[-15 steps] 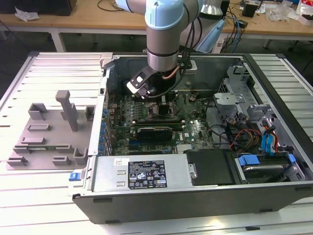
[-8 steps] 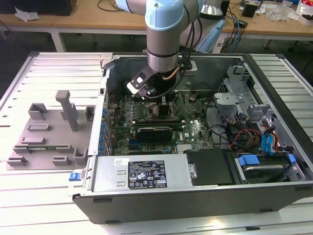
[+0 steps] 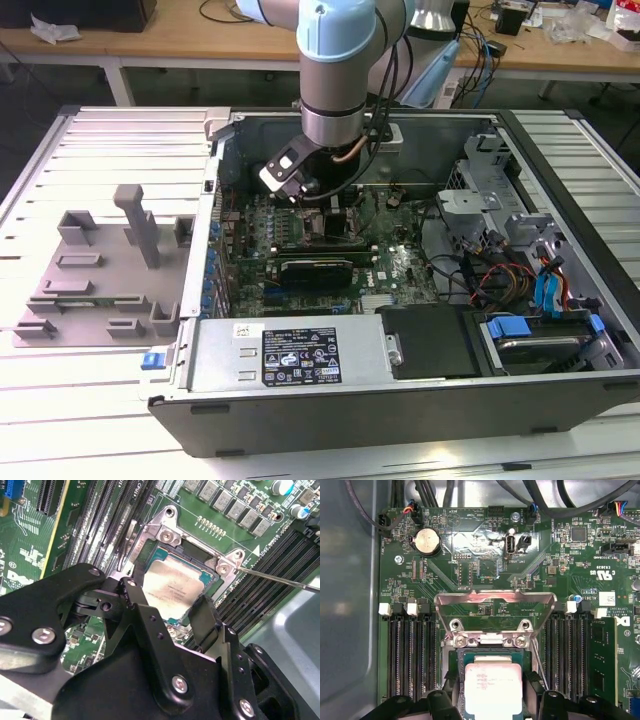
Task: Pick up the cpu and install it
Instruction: 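Place the cpu into insertion slot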
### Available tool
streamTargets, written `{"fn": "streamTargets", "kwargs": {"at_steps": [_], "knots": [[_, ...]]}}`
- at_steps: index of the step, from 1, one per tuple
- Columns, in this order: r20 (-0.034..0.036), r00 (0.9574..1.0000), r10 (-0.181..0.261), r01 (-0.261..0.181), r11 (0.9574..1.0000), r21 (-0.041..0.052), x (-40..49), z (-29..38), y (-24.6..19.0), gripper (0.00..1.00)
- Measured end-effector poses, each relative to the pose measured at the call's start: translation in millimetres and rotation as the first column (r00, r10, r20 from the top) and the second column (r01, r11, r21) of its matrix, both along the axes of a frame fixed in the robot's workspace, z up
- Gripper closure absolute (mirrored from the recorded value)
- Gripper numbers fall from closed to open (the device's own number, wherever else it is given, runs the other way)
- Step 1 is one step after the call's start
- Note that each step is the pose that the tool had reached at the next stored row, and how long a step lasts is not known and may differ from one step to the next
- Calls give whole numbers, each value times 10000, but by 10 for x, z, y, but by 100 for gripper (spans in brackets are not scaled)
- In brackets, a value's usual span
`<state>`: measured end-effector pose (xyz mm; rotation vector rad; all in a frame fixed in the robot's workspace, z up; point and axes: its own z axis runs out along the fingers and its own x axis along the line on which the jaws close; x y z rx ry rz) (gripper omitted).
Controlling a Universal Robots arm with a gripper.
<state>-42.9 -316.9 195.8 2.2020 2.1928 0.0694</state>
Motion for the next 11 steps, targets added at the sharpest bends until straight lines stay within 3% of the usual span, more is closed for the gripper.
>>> {"fn": "streamTargets", "kwargs": {"at_steps": [6, 8, 11], "knots": [[-1, 10000, -1, 1, 10000, 47, 0, 0, 1, 39], [-1, 10000, 0, 0, 9999, 132, 0, 1, 1, 39], [0, 10000, -1, 1, 9999, 152, 0, 0, 1, 39]]}}
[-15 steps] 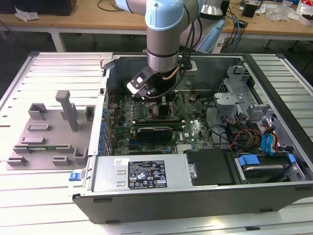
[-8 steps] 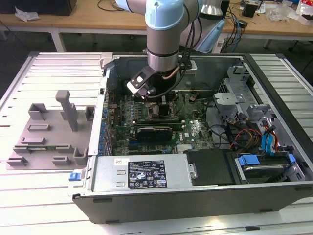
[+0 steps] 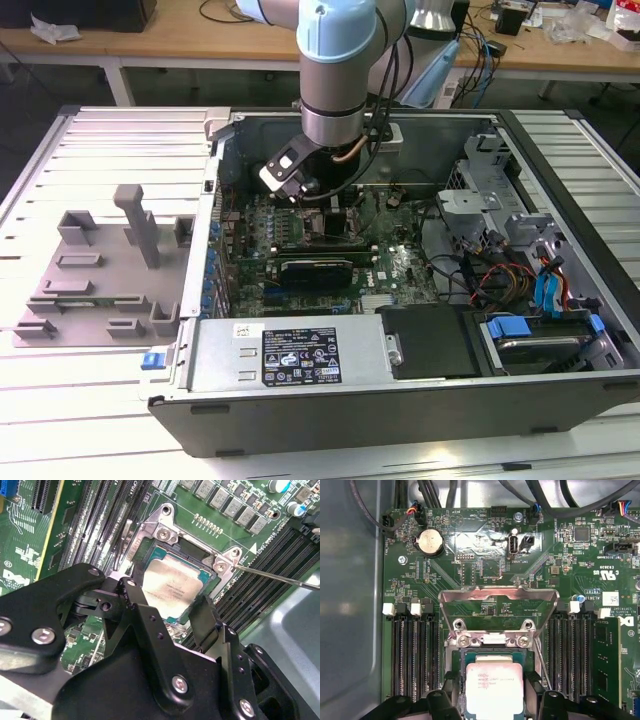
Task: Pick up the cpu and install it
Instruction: 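Place the cpu into insertion slot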
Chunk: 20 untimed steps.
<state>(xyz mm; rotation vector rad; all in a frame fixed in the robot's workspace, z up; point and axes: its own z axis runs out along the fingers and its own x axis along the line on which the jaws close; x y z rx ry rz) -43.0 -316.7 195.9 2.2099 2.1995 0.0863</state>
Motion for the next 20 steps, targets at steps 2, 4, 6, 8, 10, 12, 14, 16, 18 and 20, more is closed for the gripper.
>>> {"fn": "streamTargets", "kwargs": {"at_steps": [2, 4, 6, 8, 10, 12, 14, 16, 18, 20], "knots": [[0, 10000, 1, -1, 10000, 2, 0, 62, 0, 39], [1, 10000, 1, -1, 10000, 4, 0, 63, 0, 39], [-1, 10000, 0, 0, 10000, 14, 0, 61, 0, 39], [-1, 10000, 0, 0, 10000, 61, 0, 54, -1, 39], [0, 10000, 0, 0, 10000, 85, 0, 46, -3, 39], [-1, 10000, 0, 0, 9999, 109, 0, 29, -4, 39], [1, 10000, 1, -1, 9999, 147, 1, 14, -1, 39], [0, 10000, 0, 0, 9999, 123, 0, 16, -5, 39], [0, 10000, 0, 0, 9999, 123, 0, 16, -5, 39], [1, 10000, 0, 0, 9999, 125, 0, 19, -5, 39]]}}
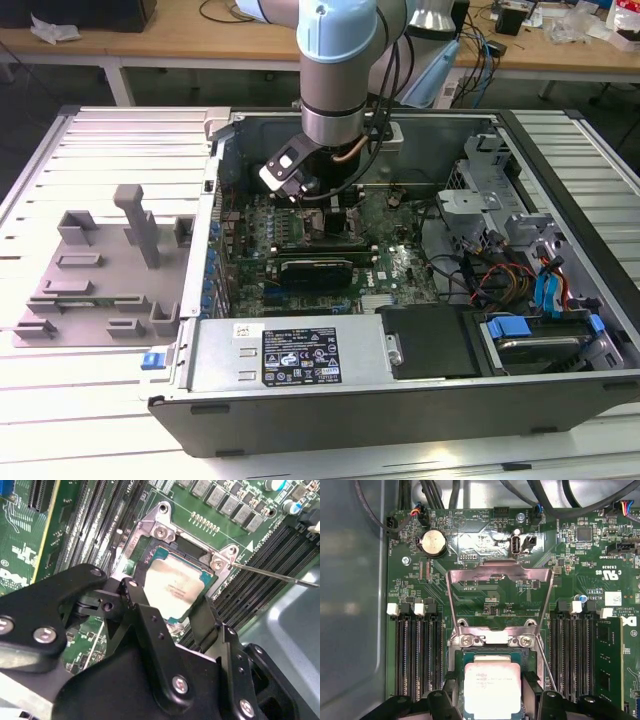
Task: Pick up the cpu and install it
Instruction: 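Place the cpu into insertion slot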
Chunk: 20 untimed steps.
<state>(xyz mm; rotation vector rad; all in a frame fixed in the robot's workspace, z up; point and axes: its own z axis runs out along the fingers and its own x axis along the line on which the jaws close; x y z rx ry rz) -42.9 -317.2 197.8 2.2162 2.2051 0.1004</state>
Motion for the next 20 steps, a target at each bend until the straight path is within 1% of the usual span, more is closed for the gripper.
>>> {"fn": "streamTargets", "kwargs": {"at_steps": [5, 6, 13, 16, 19, 20], "knots": [[-3, 10000, 0, 0, 10000, -6, -1, 2, -1, 40], [-3, 10000, 0, 0, 10000, -6, 0, 2, -1, 45], [-1, 10000, 1, -1, 10000, -7, 0, 3, 0, 45], [0, 10000, -1, 1, 10000, -15, 2, 52, 0, 45], [-13, 10000, 2, -2, 10000, -93, 4, 57, -1, 45], [-41, 10000, -1, 0, 9999, -122, 7, 57, -1, 45]]}}
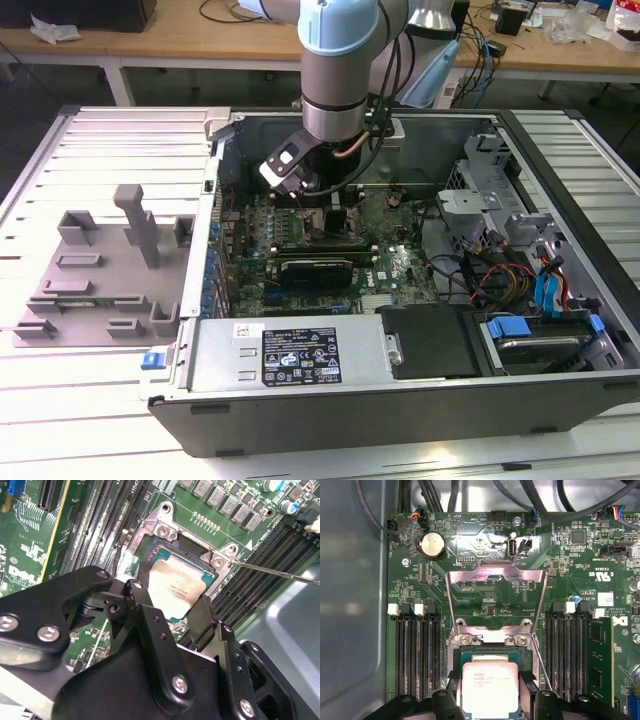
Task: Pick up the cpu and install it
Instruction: 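Place the cpu into insertion slot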
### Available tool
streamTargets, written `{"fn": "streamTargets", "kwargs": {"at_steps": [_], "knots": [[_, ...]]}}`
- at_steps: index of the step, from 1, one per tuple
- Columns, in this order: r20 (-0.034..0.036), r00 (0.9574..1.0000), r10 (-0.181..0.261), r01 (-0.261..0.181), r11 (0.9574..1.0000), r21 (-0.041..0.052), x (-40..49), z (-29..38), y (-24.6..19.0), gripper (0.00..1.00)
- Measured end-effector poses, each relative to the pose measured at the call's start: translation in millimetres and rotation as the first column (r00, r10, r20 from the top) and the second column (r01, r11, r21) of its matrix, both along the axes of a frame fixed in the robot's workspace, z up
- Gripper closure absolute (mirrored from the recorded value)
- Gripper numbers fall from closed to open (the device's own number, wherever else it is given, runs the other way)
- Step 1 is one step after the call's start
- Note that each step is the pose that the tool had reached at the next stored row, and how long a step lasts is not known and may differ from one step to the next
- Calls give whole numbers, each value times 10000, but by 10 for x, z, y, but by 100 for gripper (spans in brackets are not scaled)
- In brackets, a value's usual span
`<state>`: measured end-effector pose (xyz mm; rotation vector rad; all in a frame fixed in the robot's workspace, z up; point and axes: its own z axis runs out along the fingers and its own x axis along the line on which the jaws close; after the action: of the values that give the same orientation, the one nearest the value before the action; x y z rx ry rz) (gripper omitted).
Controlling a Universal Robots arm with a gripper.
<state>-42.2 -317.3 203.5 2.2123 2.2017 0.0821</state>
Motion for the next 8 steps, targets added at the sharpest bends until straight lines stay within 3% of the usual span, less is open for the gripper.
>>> {"fn": "streamTargets", "kwargs": {"at_steps": [2, 8], "knots": [[-150, 9999, 18, -18, 10000, -24, 9, -8, -3, 45], [-152, 9995, 288, -289, 9996, -31, 14, -10, -5, 45]]}}
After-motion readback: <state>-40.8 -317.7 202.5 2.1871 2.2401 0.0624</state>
